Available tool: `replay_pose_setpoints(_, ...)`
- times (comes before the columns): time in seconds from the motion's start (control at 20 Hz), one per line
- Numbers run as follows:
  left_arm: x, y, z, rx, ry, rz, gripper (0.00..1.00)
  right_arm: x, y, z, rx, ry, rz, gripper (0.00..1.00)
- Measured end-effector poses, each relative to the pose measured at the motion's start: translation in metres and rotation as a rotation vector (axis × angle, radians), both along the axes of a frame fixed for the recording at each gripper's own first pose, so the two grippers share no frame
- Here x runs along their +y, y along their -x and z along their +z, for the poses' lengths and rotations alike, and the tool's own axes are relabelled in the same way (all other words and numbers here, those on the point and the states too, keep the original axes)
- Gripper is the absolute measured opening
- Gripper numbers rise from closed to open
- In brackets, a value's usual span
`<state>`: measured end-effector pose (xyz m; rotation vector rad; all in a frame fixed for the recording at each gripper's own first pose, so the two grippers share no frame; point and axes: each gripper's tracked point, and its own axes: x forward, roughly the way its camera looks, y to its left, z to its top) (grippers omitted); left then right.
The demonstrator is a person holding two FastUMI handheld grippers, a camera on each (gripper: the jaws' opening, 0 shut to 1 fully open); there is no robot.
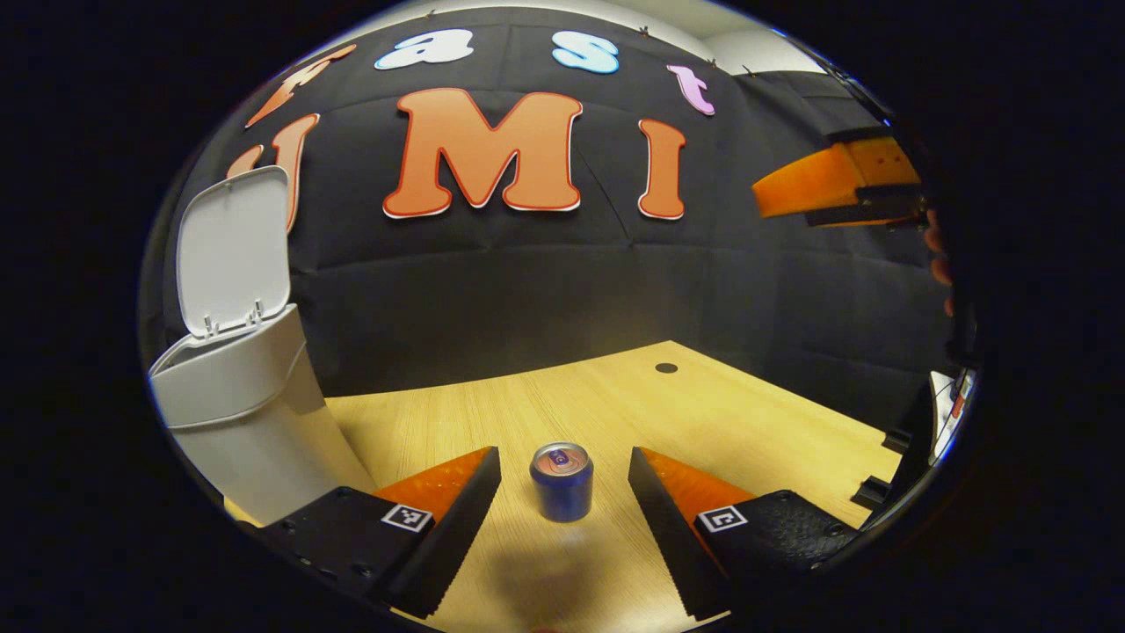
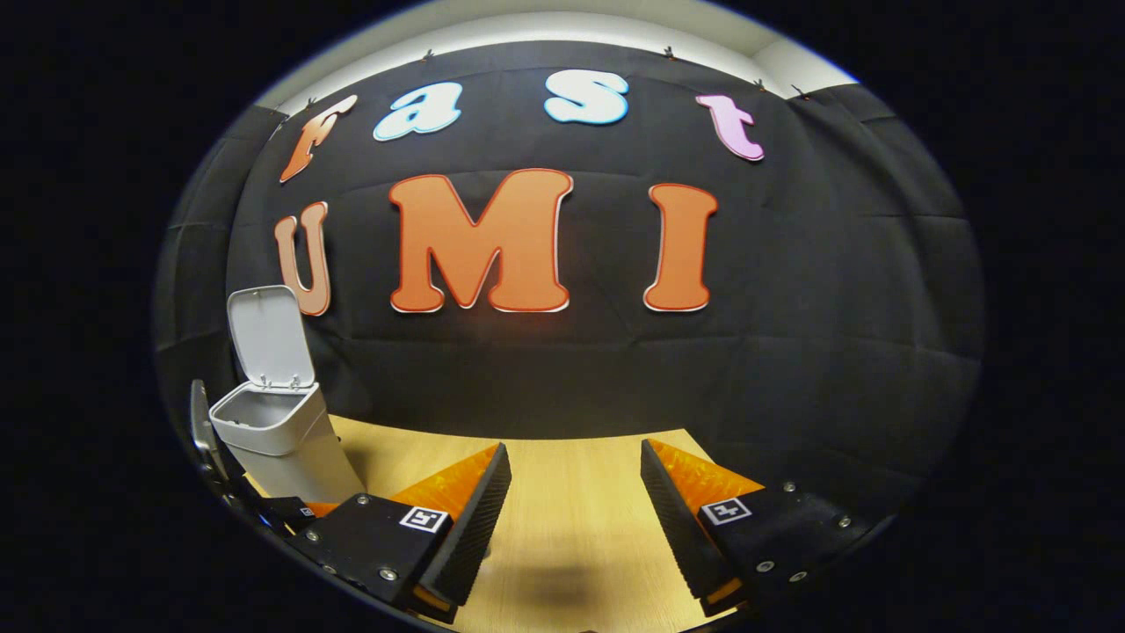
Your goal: Press the lid of the desktop garbage bin to open it, pick up the crumpled paper on the desktop and throw it into the bin, then pick up the pop can on the desktop and drop it into the bin, and finally close the garbage bin lid.
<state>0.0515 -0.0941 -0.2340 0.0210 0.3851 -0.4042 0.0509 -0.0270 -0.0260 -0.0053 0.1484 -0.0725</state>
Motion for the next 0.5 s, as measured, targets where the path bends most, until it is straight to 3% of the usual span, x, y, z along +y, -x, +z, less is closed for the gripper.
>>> replay_pose_setpoints(0.3,-0.015,-0.014,-0.067,0.123,-0.104,0.002,0.95,-0.028,0.022,-0.002,0.011,-0.011,-0.071,0.92)
replay_pose_setpoints(0.5,-0.017,-0.027,-0.104,0.195,-0.121,0.024,0.96,-0.04,0.029,-0.005,0.019,-0.01,-0.107,0.92)
